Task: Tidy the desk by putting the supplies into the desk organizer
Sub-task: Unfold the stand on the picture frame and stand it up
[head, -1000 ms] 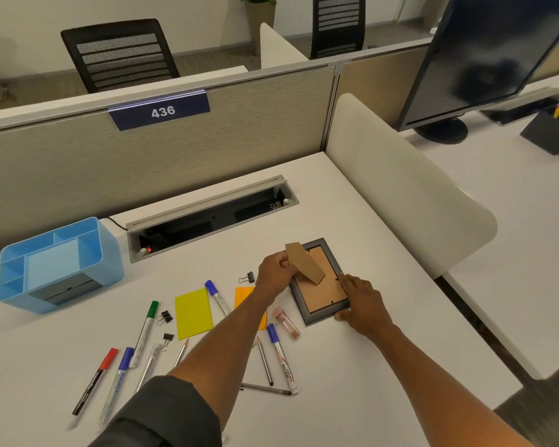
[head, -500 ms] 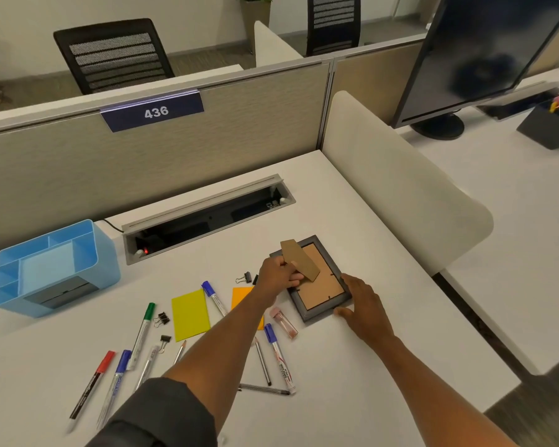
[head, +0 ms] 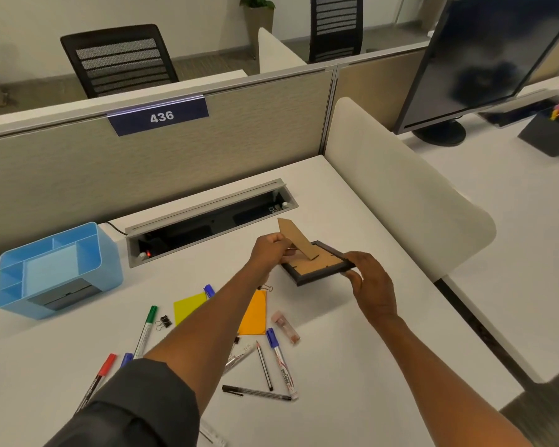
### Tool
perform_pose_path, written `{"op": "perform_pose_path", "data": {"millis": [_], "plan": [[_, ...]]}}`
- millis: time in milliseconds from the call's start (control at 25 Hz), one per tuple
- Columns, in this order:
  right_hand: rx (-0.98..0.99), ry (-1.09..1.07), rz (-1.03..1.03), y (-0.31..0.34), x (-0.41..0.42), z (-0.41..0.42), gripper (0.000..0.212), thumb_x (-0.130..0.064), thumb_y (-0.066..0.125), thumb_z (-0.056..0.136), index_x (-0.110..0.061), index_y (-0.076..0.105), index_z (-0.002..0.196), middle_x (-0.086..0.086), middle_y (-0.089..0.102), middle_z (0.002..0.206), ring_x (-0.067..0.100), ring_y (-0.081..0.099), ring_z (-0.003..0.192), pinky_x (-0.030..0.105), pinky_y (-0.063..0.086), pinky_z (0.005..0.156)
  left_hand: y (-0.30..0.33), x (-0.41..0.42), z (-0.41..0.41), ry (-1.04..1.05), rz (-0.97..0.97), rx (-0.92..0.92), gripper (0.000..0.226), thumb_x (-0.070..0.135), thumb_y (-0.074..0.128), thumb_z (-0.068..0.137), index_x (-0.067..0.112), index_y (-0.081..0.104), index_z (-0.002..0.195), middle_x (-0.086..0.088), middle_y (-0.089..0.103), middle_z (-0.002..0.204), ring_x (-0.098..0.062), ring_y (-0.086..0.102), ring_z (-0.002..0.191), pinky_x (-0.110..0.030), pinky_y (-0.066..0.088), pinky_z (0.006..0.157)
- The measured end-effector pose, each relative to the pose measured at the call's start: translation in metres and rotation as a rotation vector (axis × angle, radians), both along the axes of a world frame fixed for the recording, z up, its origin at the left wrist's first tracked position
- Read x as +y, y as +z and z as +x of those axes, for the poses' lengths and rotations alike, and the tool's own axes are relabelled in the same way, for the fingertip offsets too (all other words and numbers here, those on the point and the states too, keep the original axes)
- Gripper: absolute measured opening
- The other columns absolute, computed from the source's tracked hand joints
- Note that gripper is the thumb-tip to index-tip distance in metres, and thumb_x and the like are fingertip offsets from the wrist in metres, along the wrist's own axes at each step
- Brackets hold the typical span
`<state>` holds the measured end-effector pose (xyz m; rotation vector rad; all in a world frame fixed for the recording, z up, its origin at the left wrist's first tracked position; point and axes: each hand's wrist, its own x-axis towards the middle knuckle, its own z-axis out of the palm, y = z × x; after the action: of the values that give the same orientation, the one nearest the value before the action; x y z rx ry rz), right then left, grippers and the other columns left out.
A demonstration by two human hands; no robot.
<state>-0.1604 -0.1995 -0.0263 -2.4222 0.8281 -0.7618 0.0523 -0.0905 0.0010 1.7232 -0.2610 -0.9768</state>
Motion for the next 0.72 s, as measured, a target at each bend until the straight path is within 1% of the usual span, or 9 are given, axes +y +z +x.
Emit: {"op": "perform_pose_path", "data": {"millis": [80, 160, 240, 280, 400, 480, 560, 640, 720], "plan": [[-0.03, 0.003, 0.021, 0.01, -0.01, 0.017, 0.033, -0.013, 0.071, 0.086, -0.014, 0.064, 0.117, -0.002, 0.067, 0.114, 0.016, 0.063, 0.104, 0.031, 0.053, 0.093, 0.002, -0.001, 0.011, 0.015, 0.018, -0.017, 0.014, 0.023, 0.058, 0.094, 0.016, 0.07, 0.098, -0.006, 0.071, 0.108, -0.021, 0.064, 0.104, -0.036, 0.052, 0.09], [-0.046, 0.005, 0.024, 0.018, -0.018, 0.034, 0.031, -0.014, 0.069, 0.088, -0.014, 0.064, 0.119, -0.003, 0.067, 0.115, 0.015, 0.063, 0.104, 0.027, 0.049, 0.095, 0.004, 0.001, 0.02, -0.012, -0.009, 0.035, 0.03, 0.039, 0.051, 0.096, 0.018, 0.067, 0.113, -0.004, 0.069, 0.116, -0.019, 0.057, 0.114, -0.04, 0.042, 0.1], [-0.05, 0.013, 0.038, 0.025, -0.024, 0.05, 0.031, -0.015, 0.065, 0.091, -0.016, 0.063, 0.122, -0.005, 0.067, 0.117, 0.014, 0.063, 0.105, 0.022, 0.045, 0.095, 0.007, 0.001, 0.029, -0.076, -0.056, 0.08, 0.051, 0.054, 0.037, 0.099, 0.018, 0.056, 0.13, -0.004, 0.066, 0.123, -0.019, 0.059, 0.113, -0.04, 0.035, 0.105], [-0.043, 0.015, 0.055, 0.029, -0.027, 0.057, 0.031, -0.016, 0.063, 0.093, -0.018, 0.061, 0.124, -0.007, 0.067, 0.118, 0.012, 0.063, 0.105, 0.021, 0.045, 0.094, 0.009, 0.001, 0.033, -0.105, -0.066, 0.079, 0.059, 0.059, 0.031, 0.098, 0.018, 0.051, 0.135, -0.004, 0.066, 0.124, -0.019, 0.062, 0.111, -0.039, 0.034, 0.106], [-0.002, 0.019, 0.057, 0.037, -0.033, 0.075, 0.032, -0.021, 0.058, 0.096, -0.025, 0.057, 0.128, -0.012, 0.066, 0.118, 0.009, 0.062, 0.104, 0.021, 0.045, 0.088, 0.01, -0.004, 0.047, -0.146, -0.055, 0.061, 0.072, 0.067, 0.02, 0.094, 0.018, 0.043, 0.141, -0.004, 0.062, 0.13, -0.021, 0.059, 0.114, -0.038, 0.035, 0.105], [0.003, 0.029, 0.002, 0.039, -0.037, 0.086, 0.031, -0.025, 0.056, 0.097, -0.025, 0.059, 0.128, -0.011, 0.067, 0.117, 0.01, 0.063, 0.104, 0.018, 0.043, 0.086, 0.011, -0.006, 0.056, -0.143, -0.043, 0.074, 0.08, 0.071, 0.016, 0.091, 0.016, 0.041, 0.144, -0.004, 0.058, 0.135, -0.02, 0.054, 0.115, -0.032, 0.041, 0.098], [-0.01, 0.053, -0.059, 0.041, -0.042, 0.094, 0.028, -0.026, 0.054, 0.099, -0.023, 0.062, 0.125, -0.007, 0.068, 0.112, 0.014, 0.064, 0.1, 0.021, 0.046, 0.083, 0.008, -0.009, 0.065, -0.123, -0.031, 0.096, 0.089, 0.076, 0.016, 0.086, 0.012, 0.04, 0.144, -0.006, 0.056, 0.137, -0.019, 0.054, 0.115, -0.03, 0.044, 0.094], [0.004, 0.069, -0.11, 0.041, -0.047, 0.104, 0.027, -0.026, 0.052, 0.1, -0.023, 0.063, 0.124, -0.005, 0.068, 0.108, 0.017, 0.064, 0.096, 0.028, 0.051, 0.08, 0.008, -0.009, 0.072, -0.137, -0.018, 0.102, 0.102, 0.085, 0.02, 0.074, 0.013, 0.041, 0.144, -0.009, 0.054, 0.139, -0.023, 0.055, 0.12, -0.034, 0.045, 0.099], [0.02, 0.075, -0.111, 0.042, -0.054, 0.114, 0.027, -0.025, 0.053, 0.099, -0.023, 0.063, 0.124, -0.004, 0.068, 0.105, 0.018, 0.063, 0.094, 0.029, 0.05, 0.078, 0.007, -0.011, 0.078, -0.15, -0.011, 0.109, 0.106, 0.088, 0.022, 0.067, 0.016, 0.049, 0.138, -0.01, 0.058, 0.134, -0.026, 0.056, 0.12, -0.038, 0.045, 0.101]]}}
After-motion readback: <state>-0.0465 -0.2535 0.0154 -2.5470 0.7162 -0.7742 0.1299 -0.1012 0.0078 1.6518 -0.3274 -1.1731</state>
